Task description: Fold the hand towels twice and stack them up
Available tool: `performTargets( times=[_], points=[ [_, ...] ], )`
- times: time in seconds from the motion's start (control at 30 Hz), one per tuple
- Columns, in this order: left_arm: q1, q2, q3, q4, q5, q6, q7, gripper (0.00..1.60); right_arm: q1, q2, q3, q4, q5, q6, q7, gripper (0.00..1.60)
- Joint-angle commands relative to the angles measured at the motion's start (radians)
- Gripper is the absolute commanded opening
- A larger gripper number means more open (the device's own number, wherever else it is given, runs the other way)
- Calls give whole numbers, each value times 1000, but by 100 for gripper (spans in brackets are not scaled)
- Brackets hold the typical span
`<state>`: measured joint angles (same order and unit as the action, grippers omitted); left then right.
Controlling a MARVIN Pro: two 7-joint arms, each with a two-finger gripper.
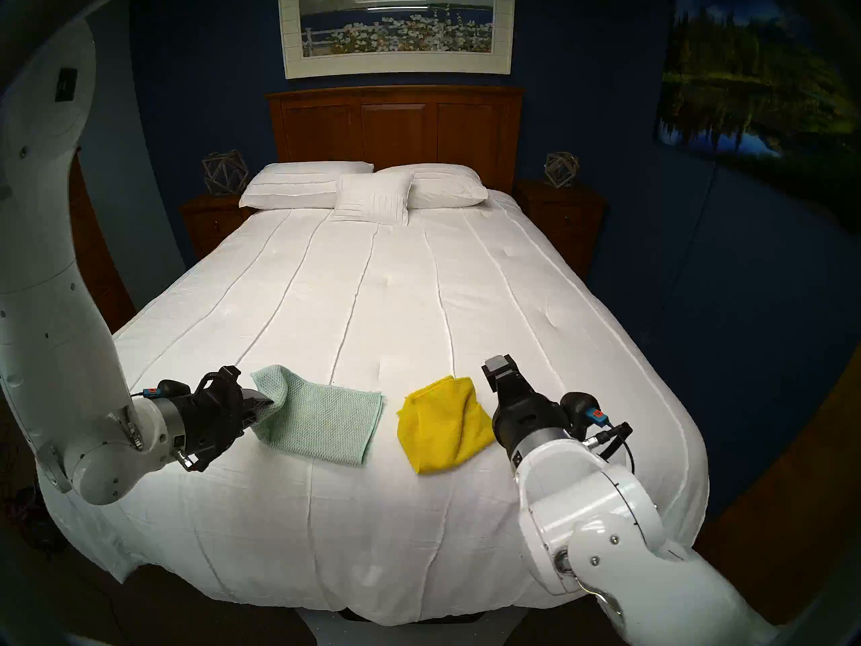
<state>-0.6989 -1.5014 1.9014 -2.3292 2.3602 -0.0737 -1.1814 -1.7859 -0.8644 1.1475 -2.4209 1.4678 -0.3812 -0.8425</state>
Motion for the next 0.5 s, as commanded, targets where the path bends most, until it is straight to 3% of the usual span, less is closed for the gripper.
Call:
performTargets(
  times=[0.0,0.3,0.47],
  points=[
    [-19,-13,-23,-23,-8,-24,-16,58,3,-2,-2,-23,3,1,8,160],
    [-19,-39,-65,-43,-16,-53,-1,55,3,-2,-3,-23,3,1,8,160],
    [21,-54,-97,-11,-41,-75,31,57,3,-2,-3,-23,3,1,8,160]
  ],
)
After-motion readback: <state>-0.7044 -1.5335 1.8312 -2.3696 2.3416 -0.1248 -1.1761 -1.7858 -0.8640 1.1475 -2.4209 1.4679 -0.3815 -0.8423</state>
